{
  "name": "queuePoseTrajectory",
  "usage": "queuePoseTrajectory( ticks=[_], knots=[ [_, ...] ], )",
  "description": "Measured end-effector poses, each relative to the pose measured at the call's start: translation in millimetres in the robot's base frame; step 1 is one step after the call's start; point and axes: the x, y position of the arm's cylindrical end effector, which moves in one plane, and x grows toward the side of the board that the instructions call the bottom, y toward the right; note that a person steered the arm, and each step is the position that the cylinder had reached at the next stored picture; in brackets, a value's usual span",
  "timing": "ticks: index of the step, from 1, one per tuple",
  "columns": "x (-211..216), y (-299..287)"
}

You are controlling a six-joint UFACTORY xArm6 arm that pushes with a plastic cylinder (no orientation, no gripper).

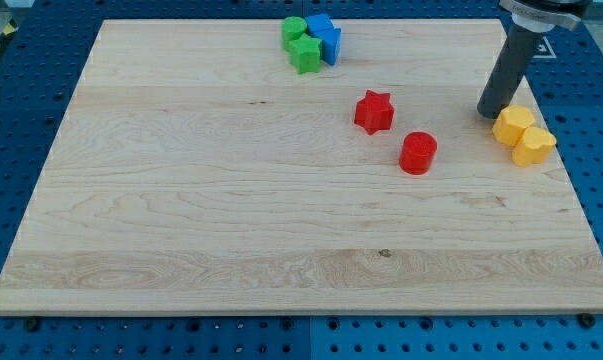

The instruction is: Slide the red star towards the center left

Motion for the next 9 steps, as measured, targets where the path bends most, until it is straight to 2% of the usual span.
queuePoseTrajectory(
  ticks=[4,9],
  knots=[
    [-3,-16],
    [5,-92]
  ],
)
